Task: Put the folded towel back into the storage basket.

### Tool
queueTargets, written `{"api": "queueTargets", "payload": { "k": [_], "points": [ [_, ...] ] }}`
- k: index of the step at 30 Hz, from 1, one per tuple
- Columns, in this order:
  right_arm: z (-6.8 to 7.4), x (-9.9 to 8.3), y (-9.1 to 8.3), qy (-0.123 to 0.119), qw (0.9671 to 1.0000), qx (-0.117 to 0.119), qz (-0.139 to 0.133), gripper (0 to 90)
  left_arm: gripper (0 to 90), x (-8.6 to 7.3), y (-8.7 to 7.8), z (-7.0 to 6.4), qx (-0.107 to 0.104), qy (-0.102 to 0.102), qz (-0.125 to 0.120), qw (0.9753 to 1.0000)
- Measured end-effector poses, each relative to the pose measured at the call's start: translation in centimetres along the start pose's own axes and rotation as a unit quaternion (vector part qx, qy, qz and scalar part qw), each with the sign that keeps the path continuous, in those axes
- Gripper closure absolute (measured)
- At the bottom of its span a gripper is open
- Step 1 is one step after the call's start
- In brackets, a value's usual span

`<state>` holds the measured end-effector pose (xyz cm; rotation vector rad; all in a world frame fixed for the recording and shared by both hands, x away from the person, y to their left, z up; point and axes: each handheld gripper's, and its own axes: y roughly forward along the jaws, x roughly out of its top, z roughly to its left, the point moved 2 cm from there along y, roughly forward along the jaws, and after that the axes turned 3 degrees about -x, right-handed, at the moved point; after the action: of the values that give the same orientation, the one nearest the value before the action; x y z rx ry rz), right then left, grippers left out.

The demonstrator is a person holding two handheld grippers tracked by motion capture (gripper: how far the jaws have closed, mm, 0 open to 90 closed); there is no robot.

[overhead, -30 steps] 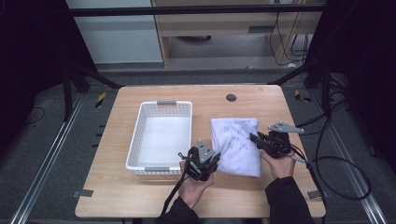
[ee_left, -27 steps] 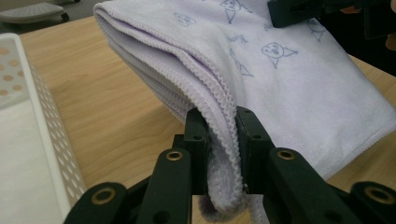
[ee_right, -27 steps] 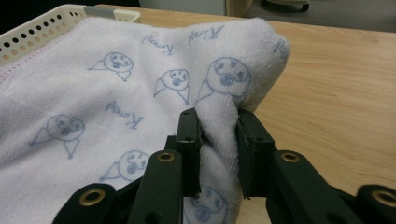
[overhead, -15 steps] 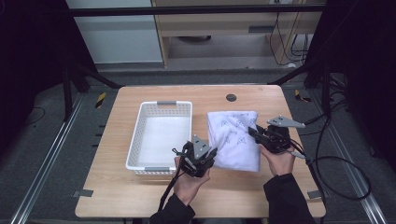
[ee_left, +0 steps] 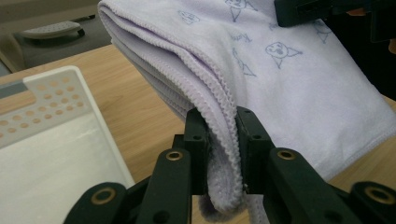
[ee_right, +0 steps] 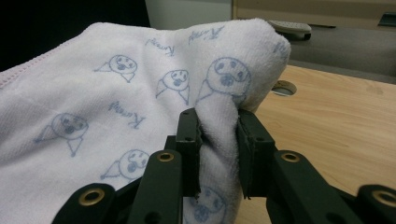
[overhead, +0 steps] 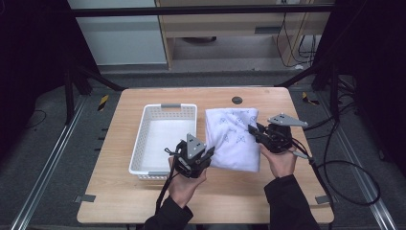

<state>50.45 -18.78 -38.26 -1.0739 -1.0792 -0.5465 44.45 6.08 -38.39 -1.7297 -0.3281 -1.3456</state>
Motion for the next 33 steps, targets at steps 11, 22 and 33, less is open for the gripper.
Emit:
{"api": "queueTargets", "payload": {
  "k": [11,22,33],
  "points": [
    [2.1,2.1,0.7,-0.010,0.9999,0.008,-0.009,73.0,75.7,0.6,-2.0,2.0,0.013,0.000,-0.007,0.9999],
    [4.3,3.8,1.9,-0.017,0.9996,0.018,-0.014,73.0,75.7,0.6,-3.6,3.8,0.031,-0.009,-0.017,0.9994],
    [6.6,5.1,3.1,-0.026,0.9991,0.030,-0.017,73.0,75.7,0.3,-5.5,5.9,0.046,-0.017,-0.025,0.9985]
  ]
}}
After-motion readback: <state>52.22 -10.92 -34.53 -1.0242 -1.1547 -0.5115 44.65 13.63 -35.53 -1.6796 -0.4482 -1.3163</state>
